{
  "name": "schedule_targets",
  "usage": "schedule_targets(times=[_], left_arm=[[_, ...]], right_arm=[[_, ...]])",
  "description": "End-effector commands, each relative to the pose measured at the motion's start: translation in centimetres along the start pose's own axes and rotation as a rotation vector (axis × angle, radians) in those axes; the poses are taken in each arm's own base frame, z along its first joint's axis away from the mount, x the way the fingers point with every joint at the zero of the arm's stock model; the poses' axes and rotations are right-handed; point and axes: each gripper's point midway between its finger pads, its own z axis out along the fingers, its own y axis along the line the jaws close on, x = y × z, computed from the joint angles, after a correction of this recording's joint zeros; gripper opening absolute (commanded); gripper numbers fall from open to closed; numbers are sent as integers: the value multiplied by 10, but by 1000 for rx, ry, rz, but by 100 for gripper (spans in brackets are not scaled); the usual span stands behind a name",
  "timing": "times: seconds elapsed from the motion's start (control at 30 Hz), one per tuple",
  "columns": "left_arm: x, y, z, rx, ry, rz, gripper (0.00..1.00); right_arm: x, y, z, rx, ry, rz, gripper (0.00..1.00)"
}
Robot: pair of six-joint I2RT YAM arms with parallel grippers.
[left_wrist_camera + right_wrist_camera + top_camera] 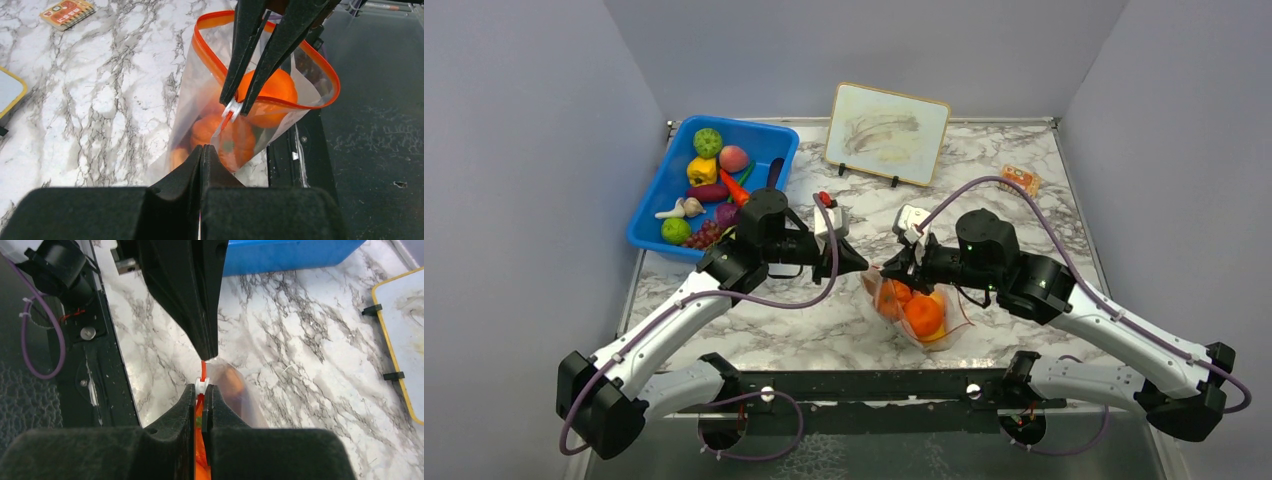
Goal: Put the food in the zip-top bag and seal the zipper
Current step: Zip the zipper food storage bag at the center of the board.
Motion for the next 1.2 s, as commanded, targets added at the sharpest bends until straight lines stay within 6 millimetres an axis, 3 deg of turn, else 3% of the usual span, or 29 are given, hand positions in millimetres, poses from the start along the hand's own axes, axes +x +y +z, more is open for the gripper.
schedule_targets(times=[0.0, 0.07, 0.1, 0.13, 0.23, 0.27, 0.47, 0.67, 1.03, 1.17], left_arm=[[-16, -6, -10, 30, -31, 98, 0], [-16, -13, -12, 61, -48, 161, 0], [-17, -19, -14, 84, -63, 204, 5], [-18, -27, -16, 122, -85, 248, 14], [-18, -40, -20, 171, -122, 320, 55], [-19, -44, -21, 191, -125, 335, 58], [-7, -42, -12, 260, -106, 313, 60], [3, -28, -1, 260, -78, 290, 60], [3, -29, 4, 294, -91, 277, 45], [0, -29, 3, 279, -100, 286, 34]], right_arm=[[3, 5, -9, -21, 31, -30, 1], [0, 6, -9, -32, 26, -34, 1], [-2, 7, -9, -40, 20, -34, 1], [-3, 9, -8, -48, 14, -36, 1], [-10, 12, -7, -69, -17, -46, 1], [-12, 13, -7, -75, -27, -49, 1], [-25, 19, -2, -116, -76, -61, 1], [-32, 23, 1, -148, -98, -57, 1], [-30, 28, 6, -172, -102, -37, 1], [-28, 28, 7, -177, -93, -31, 1]])
